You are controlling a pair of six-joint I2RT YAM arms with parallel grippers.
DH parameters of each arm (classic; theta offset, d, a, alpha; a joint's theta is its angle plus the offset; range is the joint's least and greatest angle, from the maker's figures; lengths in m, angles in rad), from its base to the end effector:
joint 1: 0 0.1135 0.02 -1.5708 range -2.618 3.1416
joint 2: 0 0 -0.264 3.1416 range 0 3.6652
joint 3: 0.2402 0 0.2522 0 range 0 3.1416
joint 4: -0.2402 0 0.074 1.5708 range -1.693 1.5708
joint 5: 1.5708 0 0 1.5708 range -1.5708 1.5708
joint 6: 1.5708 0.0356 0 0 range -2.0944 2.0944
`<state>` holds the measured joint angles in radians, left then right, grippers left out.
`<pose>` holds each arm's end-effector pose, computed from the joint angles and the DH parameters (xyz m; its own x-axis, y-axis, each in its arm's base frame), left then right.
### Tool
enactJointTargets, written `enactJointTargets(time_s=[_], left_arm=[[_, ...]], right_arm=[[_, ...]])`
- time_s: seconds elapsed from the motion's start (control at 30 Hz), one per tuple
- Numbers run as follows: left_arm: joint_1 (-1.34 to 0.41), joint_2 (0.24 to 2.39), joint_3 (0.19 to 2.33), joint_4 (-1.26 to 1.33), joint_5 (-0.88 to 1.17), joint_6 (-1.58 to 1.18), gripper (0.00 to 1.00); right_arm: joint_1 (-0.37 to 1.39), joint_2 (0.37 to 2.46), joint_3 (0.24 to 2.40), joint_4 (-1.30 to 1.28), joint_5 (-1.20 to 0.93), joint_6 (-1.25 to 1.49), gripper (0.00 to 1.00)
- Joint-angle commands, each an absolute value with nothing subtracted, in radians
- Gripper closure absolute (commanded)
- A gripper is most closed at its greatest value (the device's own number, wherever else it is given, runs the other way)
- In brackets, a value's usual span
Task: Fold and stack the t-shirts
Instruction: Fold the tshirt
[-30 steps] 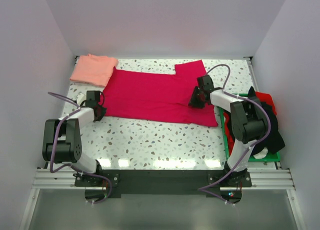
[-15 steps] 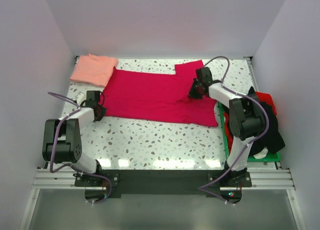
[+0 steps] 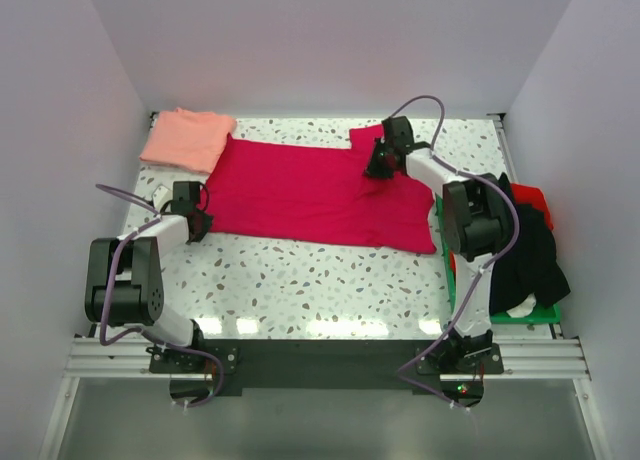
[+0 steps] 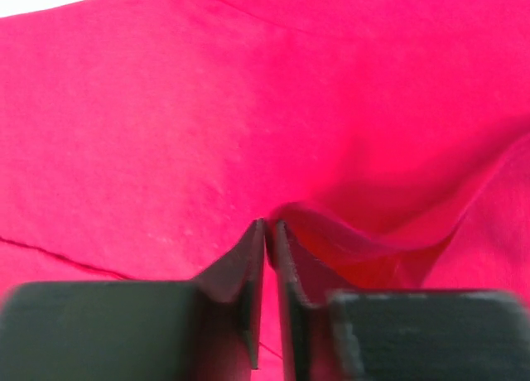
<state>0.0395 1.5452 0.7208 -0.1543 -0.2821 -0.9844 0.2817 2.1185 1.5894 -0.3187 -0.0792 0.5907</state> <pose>0.2834 0.0211 0.1485 -0.2979 -0.8124 -0.5012 -0.7975 0.5004 -0.3370 0.4523 0.1338 0.1849 -0.7806 0.3521 -0.5165 0.1292 0.8993 0.4178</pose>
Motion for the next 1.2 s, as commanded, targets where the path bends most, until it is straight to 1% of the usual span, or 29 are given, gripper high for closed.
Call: enactJointTargets(time_s=[0.0, 0.07, 0.1, 0.17, 0.2, 0.23, 0.3, 0.43, 0.63, 0.67, 0.73, 0.77, 0.8, 0.83, 0.9, 0.93, 1.0, 1.03, 1.07, 1.17], left_arm=[[0.048, 1.557, 0.718, -0.129, -0.276, -0.973, 1.00], [0.048, 1.557, 0.716, -0.129, -0.275, -0.973, 1.00], [0.048, 1.557, 0.716, -0.127, -0.273, -0.973, 1.00], [0.048, 1.557, 0.715, -0.126, -0.273, -0.973, 1.00], [0.048, 1.555, 0.715, -0.126, -0.273, -0.973, 1.00], [0.048, 1.555, 0.715, -0.126, -0.273, -0.973, 1.00], [0.048, 1.554, 0.713, -0.127, -0.276, -0.973, 1.00], [0.048, 1.552, 0.710, -0.130, -0.279, -0.973, 1.00], [0.048, 1.548, 0.712, -0.133, -0.291, -0.969, 1.00], [0.048, 1.549, 0.713, -0.133, -0.291, -0.971, 1.00], [0.048, 1.543, 0.713, -0.137, -0.293, -0.969, 1.00], [0.048, 1.539, 0.712, -0.132, -0.293, -0.966, 1.00], [0.048, 1.529, 0.707, -0.127, -0.295, -0.968, 1.00], [0.048, 1.504, 0.689, -0.121, -0.293, -0.969, 0.93], [0.048, 1.473, 0.664, -0.107, -0.310, -0.971, 0.85], [0.048, 1.441, 0.643, -0.106, -0.319, -0.976, 0.72], [0.048, 1.416, 0.620, -0.117, -0.351, -0.983, 0.61], [0.048, 1.401, 0.615, -0.117, -0.362, -0.985, 0.53], [0.048, 1.394, 0.611, -0.123, -0.382, -0.989, 0.50], [0.057, 1.390, 0.594, -0.106, -0.390, -0.996, 0.47]], right_arm=[[0.290, 2.137, 1.672, -0.316, -0.127, 0.532, 0.83], [0.291, 2.135, 1.683, -0.310, -0.132, 0.514, 0.77], [0.291, 2.134, 1.684, -0.308, -0.138, 0.508, 0.68], [0.293, 2.126, 1.684, -0.295, -0.159, 0.489, 0.61], [0.293, 2.120, 1.686, -0.288, -0.169, 0.485, 0.51], [0.291, 2.106, 1.686, -0.284, -0.170, 0.482, 0.48], [0.291, 2.089, 1.692, -0.308, -0.158, 0.471, 0.45], [0.293, 1.961, 1.626, -0.356, -0.083, 0.492, 0.45], [0.293, 1.744, 1.323, -0.354, -0.003, 0.561, 0.44], [0.291, 1.714, 1.230, -0.336, -0.003, 0.569, 0.44], [0.291, 1.620, 1.099, -0.321, 0.014, 0.584, 0.43], [0.291, 1.591, 1.059, -0.308, 0.017, 0.587, 0.40], [0.293, 1.528, 1.022, -0.301, 0.015, 0.589, 0.40], [0.291, 1.501, 0.955, -0.295, 0.020, 0.592, 0.39], [0.293, 1.415, 0.893, -0.285, 0.026, 0.603, 0.36], [0.291, 1.382, 0.862, -0.281, 0.025, 0.609, 0.35], [0.293, 1.301, 0.787, -0.287, 0.026, 0.615, 0.32], [0.291, 1.277, 0.767, -0.299, 0.043, 0.618, 0.31], [0.291, 1.255, 0.734, -0.307, 0.046, 0.621, 0.29], [0.291, 1.180, 0.689, -0.334, 0.078, 0.641, 0.28]])
